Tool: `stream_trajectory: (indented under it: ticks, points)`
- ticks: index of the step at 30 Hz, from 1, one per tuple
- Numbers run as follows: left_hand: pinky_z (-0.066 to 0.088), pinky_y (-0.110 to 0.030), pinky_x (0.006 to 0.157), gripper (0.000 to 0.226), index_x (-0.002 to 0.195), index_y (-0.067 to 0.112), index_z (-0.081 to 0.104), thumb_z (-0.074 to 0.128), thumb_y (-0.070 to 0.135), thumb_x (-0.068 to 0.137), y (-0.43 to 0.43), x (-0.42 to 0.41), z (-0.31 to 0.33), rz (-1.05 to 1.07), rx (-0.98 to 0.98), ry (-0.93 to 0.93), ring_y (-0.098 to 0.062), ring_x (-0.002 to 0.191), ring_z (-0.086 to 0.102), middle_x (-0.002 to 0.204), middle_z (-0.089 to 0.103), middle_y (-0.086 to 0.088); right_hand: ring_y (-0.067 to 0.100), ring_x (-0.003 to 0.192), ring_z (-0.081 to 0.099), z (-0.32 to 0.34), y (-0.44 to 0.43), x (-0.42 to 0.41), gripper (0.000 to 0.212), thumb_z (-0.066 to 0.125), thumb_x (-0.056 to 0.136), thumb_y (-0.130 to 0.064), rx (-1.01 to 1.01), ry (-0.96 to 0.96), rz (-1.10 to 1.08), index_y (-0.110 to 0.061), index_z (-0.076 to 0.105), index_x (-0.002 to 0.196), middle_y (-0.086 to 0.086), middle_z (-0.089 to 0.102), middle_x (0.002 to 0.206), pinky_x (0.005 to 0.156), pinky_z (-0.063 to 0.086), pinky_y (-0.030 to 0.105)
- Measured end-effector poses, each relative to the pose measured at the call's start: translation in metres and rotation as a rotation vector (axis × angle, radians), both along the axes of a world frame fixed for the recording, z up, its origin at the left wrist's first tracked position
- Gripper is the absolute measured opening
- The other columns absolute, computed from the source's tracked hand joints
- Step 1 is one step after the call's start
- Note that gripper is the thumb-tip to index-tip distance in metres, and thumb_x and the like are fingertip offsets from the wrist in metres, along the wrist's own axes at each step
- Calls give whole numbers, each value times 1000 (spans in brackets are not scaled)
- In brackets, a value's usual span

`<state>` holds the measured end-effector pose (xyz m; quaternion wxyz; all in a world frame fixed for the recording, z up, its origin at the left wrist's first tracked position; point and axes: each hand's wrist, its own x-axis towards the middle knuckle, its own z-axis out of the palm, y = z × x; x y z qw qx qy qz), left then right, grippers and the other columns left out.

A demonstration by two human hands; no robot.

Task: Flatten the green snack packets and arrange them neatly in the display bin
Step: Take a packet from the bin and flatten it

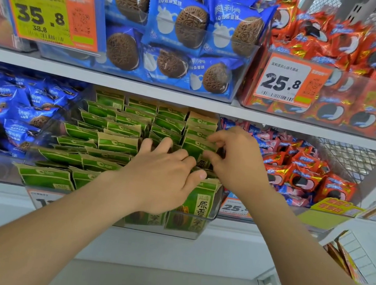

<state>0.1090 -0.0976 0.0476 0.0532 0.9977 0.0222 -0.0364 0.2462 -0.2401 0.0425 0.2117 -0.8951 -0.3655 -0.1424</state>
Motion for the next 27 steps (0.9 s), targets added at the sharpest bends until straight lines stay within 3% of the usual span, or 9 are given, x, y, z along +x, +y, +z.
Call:
stream_trajectory:
  ticks: [3, 6, 10, 15, 18, 20, 23, 24, 27]
  points:
    - [28, -59, 112, 63, 137, 27, 52, 5, 58, 109, -6, -1, -1, 2, 37, 24, -27, 131, 34, 133, 52, 6, 27, 111, 57, 10, 4, -3, 11, 84, 87, -34, -156, 71, -20, -31, 77, 95, -6, 63, 96, 103, 44, 48]
    - [29, -59, 110, 64, 132, 27, 56, 5, 59, 109, -5, -1, -3, -2, 50, -9, -27, 129, 36, 129, 56, 6, 28, 126, 43, 15, 5, -4, 17, 80, 92, -39, -296, 94, -46, -36, 77, 109, -8, 59, 99, 107, 28, 48]
    - [38, -57, 106, 68, 134, 31, 59, 8, 65, 106, -1, -4, -3, 1, -12, -116, -24, 127, 45, 130, 61, 8, 30, 115, 50, 11, 6, -5, 9, 72, 96, -28, -199, -2, -119, -31, 72, 88, -2, 70, 91, 101, 27, 45]
    - [51, -51, 97, 61, 115, 32, 68, 17, 65, 105, 8, -8, 0, 10, -191, -264, -11, 102, 61, 105, 65, 13, 29, 101, 59, 9, 1, -3, 8, 72, 94, -20, -166, -109, 57, -26, 77, 91, -2, 72, 89, 95, 37, 43]
    - [50, -50, 96, 54, 109, 34, 69, 23, 63, 107, 10, -13, 3, -19, -202, -210, -7, 96, 60, 97, 65, 13, 19, 95, 53, 7, -11, -3, 37, 58, 104, -49, -273, 43, 157, -27, 74, 78, -10, 63, 76, 92, 29, 42]
    - [50, -49, 96, 53, 107, 33, 70, 25, 62, 108, 10, -16, 3, -41, -216, -176, -7, 93, 61, 94, 65, 12, 20, 81, 59, 7, -18, 0, 58, 42, 108, -58, -132, 101, 123, -21, 73, 75, -7, 59, 65, 88, 36, 43]
    - [49, -52, 100, 53, 94, 30, 69, 26, 58, 110, 8, -17, 6, -30, -215, -187, -5, 84, 62, 86, 66, 9, 19, 81, 69, 6, -17, 5, 19, 67, 104, -30, 131, 87, 56, -16, 79, 101, -4, 73, 84, 84, 53, 35]
    - [48, -51, 101, 53, 85, 28, 66, 28, 55, 111, 8, -16, 7, -9, -233, -209, -5, 76, 61, 77, 64, 7, 16, 87, 68, 5, -13, 6, 17, 77, 97, -24, 156, 100, 18, -16, 78, 111, -4, 74, 94, 88, 55, 33]
    - [55, -41, 93, 46, 75, 26, 58, 39, 46, 112, 11, -1, 13, 107, -324, -372, -4, 54, 56, 60, 57, 7, 23, 112, 65, 3, -1, 15, 57, 94, 77, -35, 123, 120, -61, -22, 72, 128, -2, 74, 116, 101, 53, 41]
